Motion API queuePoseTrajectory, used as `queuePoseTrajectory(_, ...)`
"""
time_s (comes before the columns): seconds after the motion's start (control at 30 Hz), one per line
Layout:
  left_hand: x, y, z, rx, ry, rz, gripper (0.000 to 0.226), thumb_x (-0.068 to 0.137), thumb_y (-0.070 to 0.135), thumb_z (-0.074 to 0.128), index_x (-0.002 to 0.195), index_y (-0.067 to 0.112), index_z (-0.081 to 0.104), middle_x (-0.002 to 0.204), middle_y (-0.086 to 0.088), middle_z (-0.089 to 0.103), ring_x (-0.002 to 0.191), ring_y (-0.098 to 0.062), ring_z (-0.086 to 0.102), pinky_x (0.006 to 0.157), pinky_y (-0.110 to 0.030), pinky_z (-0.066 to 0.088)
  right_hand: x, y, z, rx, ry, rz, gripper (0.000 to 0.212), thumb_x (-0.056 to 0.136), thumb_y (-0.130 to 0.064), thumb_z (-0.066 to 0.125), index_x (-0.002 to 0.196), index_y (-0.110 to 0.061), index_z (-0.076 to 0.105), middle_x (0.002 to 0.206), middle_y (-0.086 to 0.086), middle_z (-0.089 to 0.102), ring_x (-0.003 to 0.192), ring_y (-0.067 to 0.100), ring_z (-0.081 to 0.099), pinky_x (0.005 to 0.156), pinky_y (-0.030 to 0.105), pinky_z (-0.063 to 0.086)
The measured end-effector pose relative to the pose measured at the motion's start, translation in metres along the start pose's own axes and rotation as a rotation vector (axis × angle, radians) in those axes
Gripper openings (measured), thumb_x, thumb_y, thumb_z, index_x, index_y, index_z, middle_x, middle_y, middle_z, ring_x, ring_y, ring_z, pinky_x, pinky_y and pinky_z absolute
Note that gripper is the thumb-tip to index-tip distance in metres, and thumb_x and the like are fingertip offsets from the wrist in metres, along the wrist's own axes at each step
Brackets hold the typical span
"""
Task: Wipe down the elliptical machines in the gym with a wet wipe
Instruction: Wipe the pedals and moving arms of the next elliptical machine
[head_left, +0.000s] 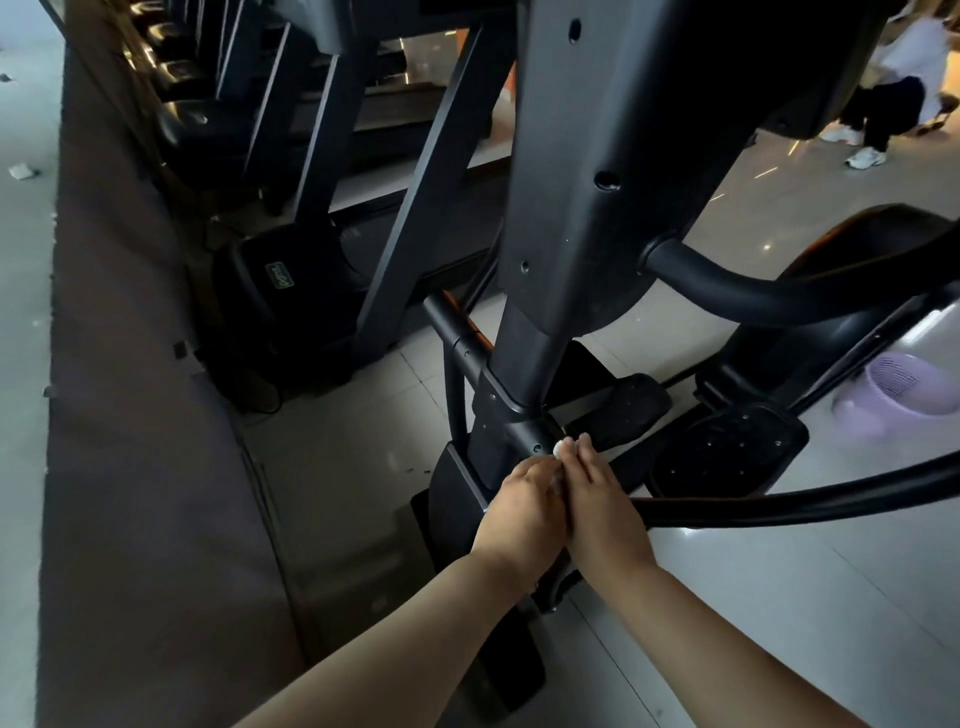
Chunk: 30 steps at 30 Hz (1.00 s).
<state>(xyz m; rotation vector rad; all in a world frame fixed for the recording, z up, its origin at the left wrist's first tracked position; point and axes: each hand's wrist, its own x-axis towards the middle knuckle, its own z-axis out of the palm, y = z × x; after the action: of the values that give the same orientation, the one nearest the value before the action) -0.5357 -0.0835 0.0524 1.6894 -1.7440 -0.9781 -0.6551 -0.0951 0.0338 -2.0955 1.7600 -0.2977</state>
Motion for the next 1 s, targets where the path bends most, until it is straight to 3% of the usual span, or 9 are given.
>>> queuePoseTrajectory(0.1, 0.005, -0.004, -0.01, 0.008, -0.063, 0.013, 0.032, 0.107, 0.023, 0.039, 0.126, 0.024, 0.064, 0.124, 0.008, 0.063, 0.104, 0.0, 0.058, 0.076, 0.0, 0.037, 0.003, -0.01, 0.005, 0.011, 0.041, 0.041, 0.06, 0.107, -0.019, 0.038, 0.161, -0.012, 0.015, 0.169, 0.009, 0.009, 0.157, 0.02, 0.006, 0.126, 0.03, 0.015)
queuePoseTrajectory(0.23, 0.018, -0.014, -0.033, 0.004, -0.173, 0.022, 0.033, 0.104, 0.025, 0.038, 0.121, 0.024, 0.066, 0.122, 0.007, 0.062, 0.105, -0.007, 0.061, 0.085, -0.018, 0.05, 0.015, -0.021, 0.031, -0.155, 0.087, 0.141, 0.067, 0.1, -0.035, 0.008, 0.16, -0.009, 0.022, 0.167, 0.014, 0.021, 0.156, 0.025, 0.013, 0.125, 0.038, 0.021)
queuePoseTrajectory(0.3, 0.025, -0.02, -0.045, -0.024, -0.223, 0.001, 0.032, 0.103, 0.023, 0.038, 0.118, 0.023, 0.067, 0.119, 0.004, 0.062, 0.1, -0.009, 0.061, 0.088, -0.027, 0.053, 0.022, -0.03, 0.036, -0.193, 0.101, 0.157, 0.067, 0.097, -0.034, 0.015, 0.154, -0.006, 0.038, 0.159, 0.016, 0.037, 0.153, 0.028, 0.025, 0.122, 0.042, 0.028)
queuePoseTrajectory(0.37, 0.031, -0.023, -0.057, -0.053, -0.274, 0.01, 0.036, 0.103, 0.022, 0.037, 0.124, 0.024, 0.066, 0.123, 0.005, 0.061, 0.098, -0.005, 0.059, 0.08, -0.016, 0.048, 0.026, -0.037, 0.037, -0.205, 0.119, 0.163, 0.065, 0.095, -0.031, 0.02, 0.147, -0.005, 0.049, 0.152, 0.014, 0.049, 0.15, 0.026, 0.028, 0.119, 0.043, 0.03)
queuePoseTrajectory(0.53, 0.043, -0.033, -0.076, -0.154, -0.305, 0.033, 0.026, 0.105, 0.025, 0.039, 0.12, 0.028, 0.06, 0.111, 0.008, 0.066, 0.094, -0.006, 0.065, 0.077, -0.018, 0.05, 0.027, -0.069, 0.017, 0.035, 0.093, 0.232, 0.051, 0.105, -0.025, 0.028, 0.155, -0.015, 0.036, 0.163, 0.005, 0.032, 0.154, 0.014, 0.016, 0.126, 0.029, 0.015)
queuePoseTrajectory(0.63, 0.048, -0.034, -0.085, -0.269, -0.293, 0.008, 0.015, 0.092, 0.044, 0.045, 0.104, 0.045, 0.054, 0.109, 0.003, 0.066, 0.093, -0.012, 0.068, 0.086, -0.039, 0.059, 0.019, -0.092, 0.003, 0.317, 0.194, 0.38, 0.028, 0.106, -0.031, 0.046, 0.127, -0.022, 0.062, 0.119, 0.0, 0.071, 0.115, 0.016, 0.064, 0.096, 0.024, 0.048)
queuePoseTrajectory(0.73, 0.051, -0.023, -0.095, -0.359, -0.267, 0.086, 0.026, 0.091, 0.044, 0.05, 0.116, 0.042, 0.058, 0.121, 0.0, 0.062, 0.103, -0.009, 0.065, 0.09, -0.029, 0.056, 0.016, -0.109, -0.022, 0.482, 0.46, 0.445, 0.02, 0.106, -0.037, 0.043, 0.109, -0.022, 0.057, 0.085, -0.016, 0.066, 0.077, -0.007, 0.062, 0.065, 0.006, 0.044)
queuePoseTrajectory(0.83, 0.052, 0.005, -0.108, -0.429, -0.234, 0.236, 0.024, 0.102, 0.018, 0.053, 0.121, 0.028, 0.063, 0.121, 0.004, 0.058, 0.105, 0.003, 0.06, 0.087, -0.007, 0.046, 0.015, -0.118, -0.055, 0.59, 0.713, 0.385, 0.014, 0.105, -0.027, 0.046, 0.106, -0.019, 0.058, 0.089, -0.019, 0.064, 0.082, -0.003, 0.063, 0.069, 0.001, 0.04)
queuePoseTrajectory(1.0, 0.051, 0.051, -0.114, -0.566, -0.244, 0.336, 0.032, 0.104, 0.01, 0.053, 0.119, 0.038, 0.06, 0.122, -0.001, 0.062, 0.107, -0.006, 0.066, 0.096, -0.02, 0.051, 0.011, -0.117, -0.141, 0.31, 1.024, 0.094, 0.027, 0.107, -0.026, 0.047, 0.126, -0.015, 0.062, 0.125, -0.021, 0.063, 0.117, -0.005, 0.06, 0.104, 0.013, 0.041)
